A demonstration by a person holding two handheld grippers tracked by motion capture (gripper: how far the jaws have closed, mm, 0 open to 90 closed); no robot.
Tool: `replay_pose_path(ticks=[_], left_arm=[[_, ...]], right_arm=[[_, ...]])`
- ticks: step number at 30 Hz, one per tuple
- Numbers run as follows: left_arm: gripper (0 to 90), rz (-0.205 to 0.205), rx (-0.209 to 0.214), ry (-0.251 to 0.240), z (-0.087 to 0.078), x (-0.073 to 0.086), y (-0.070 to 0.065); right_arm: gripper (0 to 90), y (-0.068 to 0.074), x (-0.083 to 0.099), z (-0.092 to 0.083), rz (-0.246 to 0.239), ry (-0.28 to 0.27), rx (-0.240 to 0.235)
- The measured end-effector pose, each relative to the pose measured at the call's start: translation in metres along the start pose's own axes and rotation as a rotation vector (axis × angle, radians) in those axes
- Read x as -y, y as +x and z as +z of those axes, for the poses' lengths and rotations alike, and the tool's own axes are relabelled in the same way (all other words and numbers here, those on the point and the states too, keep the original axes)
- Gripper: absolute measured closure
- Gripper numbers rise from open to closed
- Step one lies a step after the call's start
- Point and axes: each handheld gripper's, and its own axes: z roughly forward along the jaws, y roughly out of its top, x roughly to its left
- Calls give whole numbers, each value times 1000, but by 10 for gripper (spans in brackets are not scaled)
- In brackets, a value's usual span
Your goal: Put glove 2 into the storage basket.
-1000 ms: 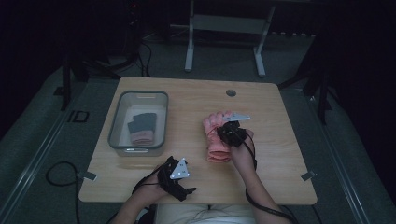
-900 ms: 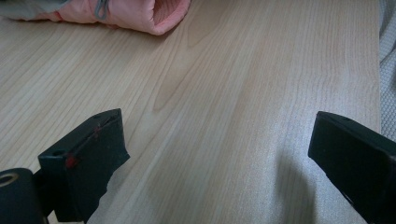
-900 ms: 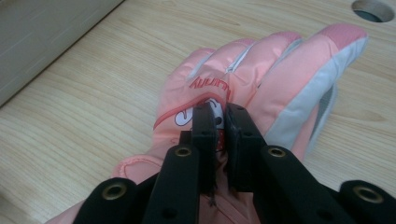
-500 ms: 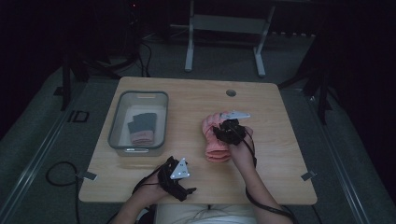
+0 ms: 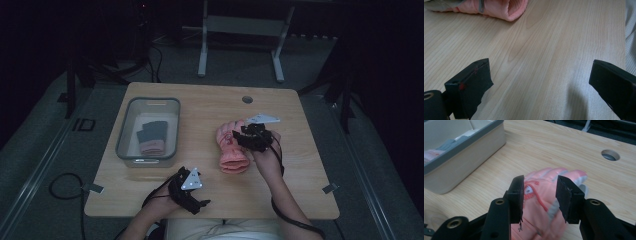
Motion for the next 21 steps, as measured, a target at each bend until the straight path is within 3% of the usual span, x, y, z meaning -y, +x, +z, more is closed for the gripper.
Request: replay_pose_path(ticks=[4, 7, 12, 15, 16, 19, 21], left_arm=[[37, -12, -27, -10, -2, -5, 0], [37, -54, -66, -36, -11, -18, 2], [39, -104, -118, -103, -24, -41, 10], [44, -153, -110, -162, -28, -53, 16], [55, -153, -110, -162, -28, -53, 16], [65, -178, -173, -104, -27, -75, 28], [66, -196, -184, -76, -27, -86, 34]], right_arm=[[577, -7, 2, -6, -4, -1, 8], [574, -16, 3, -10, -7, 3, 15], [576, -22, 1, -11, -16, 5, 21], [588, -23, -1, -11, -19, -2, 22], [588, -23, -1, -11, -19, -2, 22], [596, -24, -3, -8, -15, 3, 3], [599, -22, -6, -7, -20, 1, -2]])
